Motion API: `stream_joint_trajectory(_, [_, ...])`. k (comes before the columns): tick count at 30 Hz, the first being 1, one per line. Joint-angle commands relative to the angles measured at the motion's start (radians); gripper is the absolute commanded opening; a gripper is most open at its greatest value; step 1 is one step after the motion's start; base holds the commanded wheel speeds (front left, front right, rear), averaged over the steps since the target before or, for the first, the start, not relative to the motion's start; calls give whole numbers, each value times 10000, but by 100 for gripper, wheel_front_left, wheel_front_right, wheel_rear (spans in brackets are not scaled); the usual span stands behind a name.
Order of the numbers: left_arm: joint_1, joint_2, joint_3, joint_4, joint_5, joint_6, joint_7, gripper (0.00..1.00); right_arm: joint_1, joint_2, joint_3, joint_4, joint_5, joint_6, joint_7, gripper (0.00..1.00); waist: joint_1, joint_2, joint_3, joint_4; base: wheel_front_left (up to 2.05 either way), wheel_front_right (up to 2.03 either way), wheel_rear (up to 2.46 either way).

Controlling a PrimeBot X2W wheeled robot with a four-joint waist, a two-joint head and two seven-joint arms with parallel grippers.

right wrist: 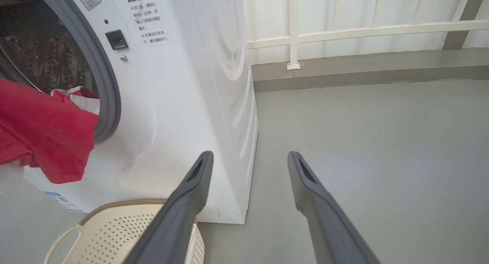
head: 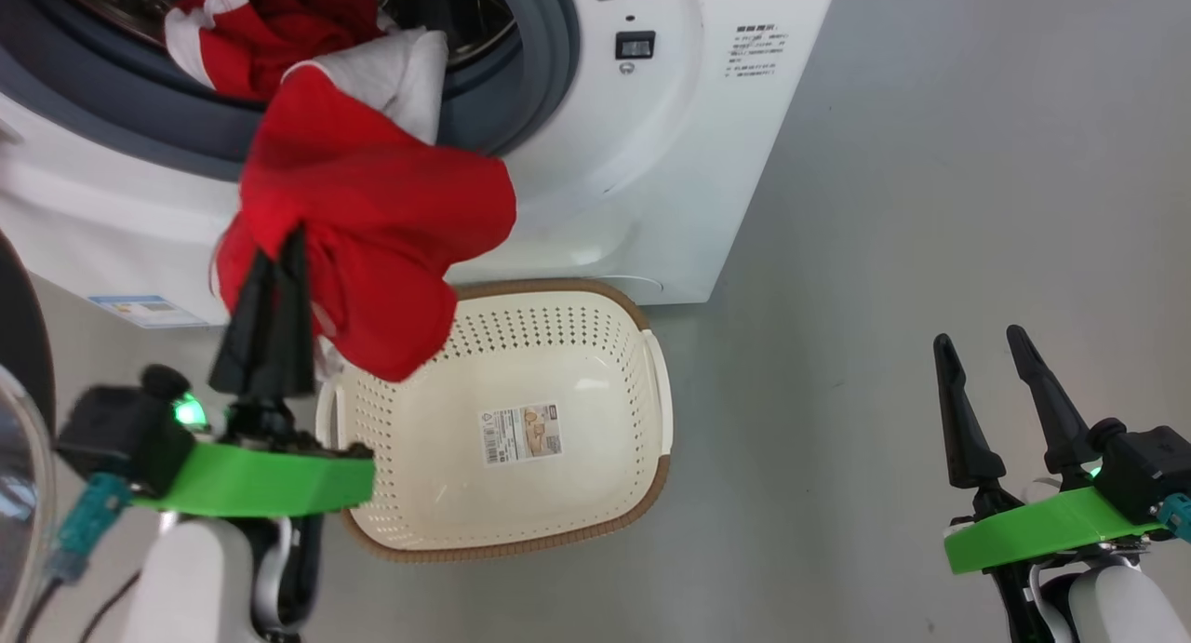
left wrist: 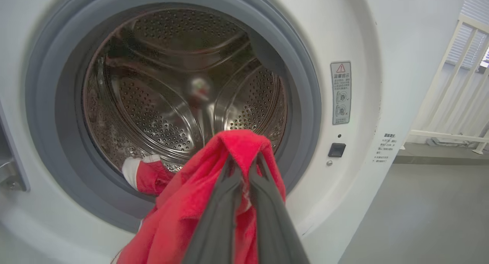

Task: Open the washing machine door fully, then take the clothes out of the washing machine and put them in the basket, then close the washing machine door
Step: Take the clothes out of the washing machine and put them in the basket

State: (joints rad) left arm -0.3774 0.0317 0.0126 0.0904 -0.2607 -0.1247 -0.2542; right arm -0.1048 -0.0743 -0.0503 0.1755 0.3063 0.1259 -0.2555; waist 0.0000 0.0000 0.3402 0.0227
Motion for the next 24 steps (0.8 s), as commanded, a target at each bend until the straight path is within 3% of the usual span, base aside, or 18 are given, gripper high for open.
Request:
stream_joint_trajectory(1, [205, 187, 101, -13, -109, 20, -76, 0, -69, -98, 249, -263, -14, 48, -63, 100, 0, 0, 117, -50, 0, 0, 0])
stream_joint_trajectory(10, [178, 186, -723, 1454, -255, 187, -76, 0, -315, -74, 284, -339, 2, 48, -63, 100, 0, 0, 710, -166, 0, 0, 0])
stream_joint_trajectory(24, [-1238, 185, -1178, 5170, 184, 82, -76, 0, -995, 19, 263, -543, 18, 48, -63, 100, 0, 0, 2144, -570, 0, 0, 0])
